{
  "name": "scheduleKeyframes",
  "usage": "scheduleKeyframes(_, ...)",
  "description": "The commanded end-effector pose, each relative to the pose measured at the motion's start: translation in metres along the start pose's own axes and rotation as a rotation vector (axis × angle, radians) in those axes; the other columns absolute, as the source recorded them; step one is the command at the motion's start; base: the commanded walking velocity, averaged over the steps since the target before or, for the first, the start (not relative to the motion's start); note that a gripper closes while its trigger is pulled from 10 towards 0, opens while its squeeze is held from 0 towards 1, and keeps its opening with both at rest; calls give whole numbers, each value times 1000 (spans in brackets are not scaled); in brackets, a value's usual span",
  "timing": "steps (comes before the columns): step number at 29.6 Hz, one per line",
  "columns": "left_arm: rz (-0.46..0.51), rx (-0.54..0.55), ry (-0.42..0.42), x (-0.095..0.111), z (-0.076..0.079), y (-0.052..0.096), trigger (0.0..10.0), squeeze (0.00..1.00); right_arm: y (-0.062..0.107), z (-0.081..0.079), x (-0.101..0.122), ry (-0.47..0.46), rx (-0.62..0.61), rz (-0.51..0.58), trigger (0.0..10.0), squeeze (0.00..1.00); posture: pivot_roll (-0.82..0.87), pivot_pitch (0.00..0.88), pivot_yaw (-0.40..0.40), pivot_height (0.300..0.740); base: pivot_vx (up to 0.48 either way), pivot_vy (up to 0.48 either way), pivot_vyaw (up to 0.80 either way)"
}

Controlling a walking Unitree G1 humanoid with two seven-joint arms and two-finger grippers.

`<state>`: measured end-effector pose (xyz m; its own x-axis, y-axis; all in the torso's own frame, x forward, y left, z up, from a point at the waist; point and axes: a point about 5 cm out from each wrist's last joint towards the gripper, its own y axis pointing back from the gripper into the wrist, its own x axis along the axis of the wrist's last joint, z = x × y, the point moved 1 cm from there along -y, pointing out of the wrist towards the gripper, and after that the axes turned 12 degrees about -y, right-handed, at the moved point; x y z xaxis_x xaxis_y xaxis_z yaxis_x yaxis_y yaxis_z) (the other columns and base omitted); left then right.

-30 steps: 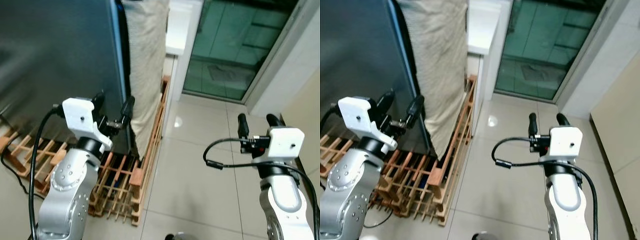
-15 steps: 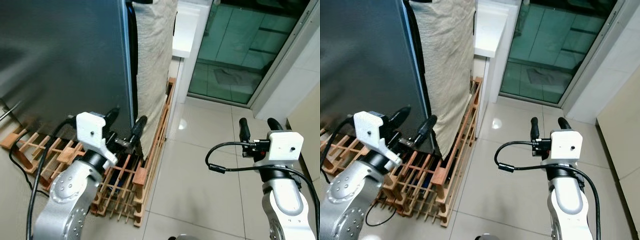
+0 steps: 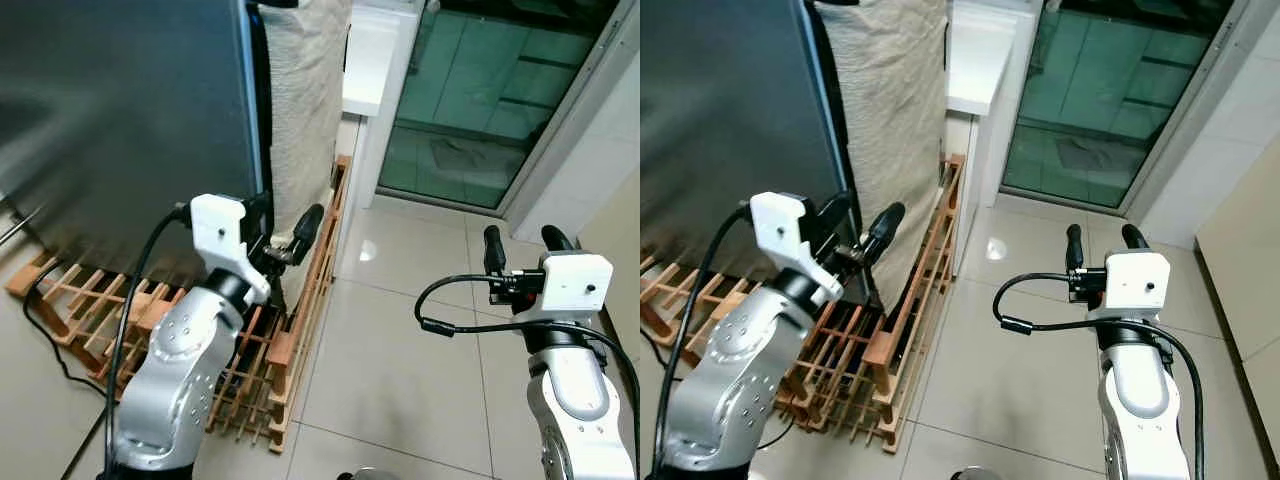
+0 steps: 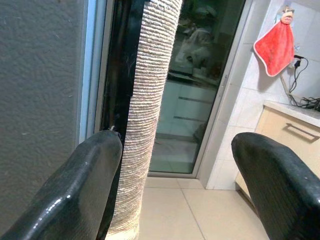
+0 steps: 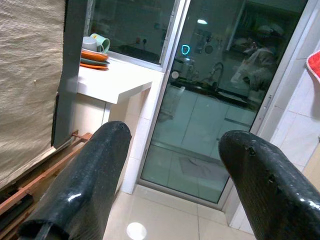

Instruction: Restocking fridge

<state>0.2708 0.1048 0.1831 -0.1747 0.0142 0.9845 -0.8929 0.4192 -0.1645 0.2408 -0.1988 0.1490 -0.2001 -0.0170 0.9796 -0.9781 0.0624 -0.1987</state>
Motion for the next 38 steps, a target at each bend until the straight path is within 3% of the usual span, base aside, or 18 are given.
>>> scheduleKeyframes(1,-3,22,-10,0,-2,-6,10000,0,-2,3,2,14,-14,16,10000,0,-120,0,-33,740,0,0,0)
scheduleKeyframes(9,-19,92,3,-2,-12,-10,10000,0,0,5,2,19,-25,18,10000,0,-135,0,-28,740,0,0,0)
scheduleKeyframes(14,-49,169,82,-6,-22,-6,10000,0,0,6,2,24,-26,14,10000,0,-135,0,-31,740,0,0,0)
scheduleKeyframes(20,-67,192,127,-8,-22,-4,10000,0,0,5,1,26,-21,10,10000,0,-130,0,-38,740,0,0,0)
scheduleKeyframes(27,-20,111,86,4,-9,-15,10000,0,-1,4,1,26,-17,13,10000,0,-132,0,-40,740,0,0,0)
scheduleKeyframes(34,15,-24,85,15,17,-42,10000,0,-3,3,1,26,-13,15,10000,0,-139,0,-42,740,0,0,0)
scheduleKeyframes(38,60,-168,120,24,41,-55,10000,0,-4,4,2,28,-22,21,10000,0,-152,0,-40,740,0,0,0)
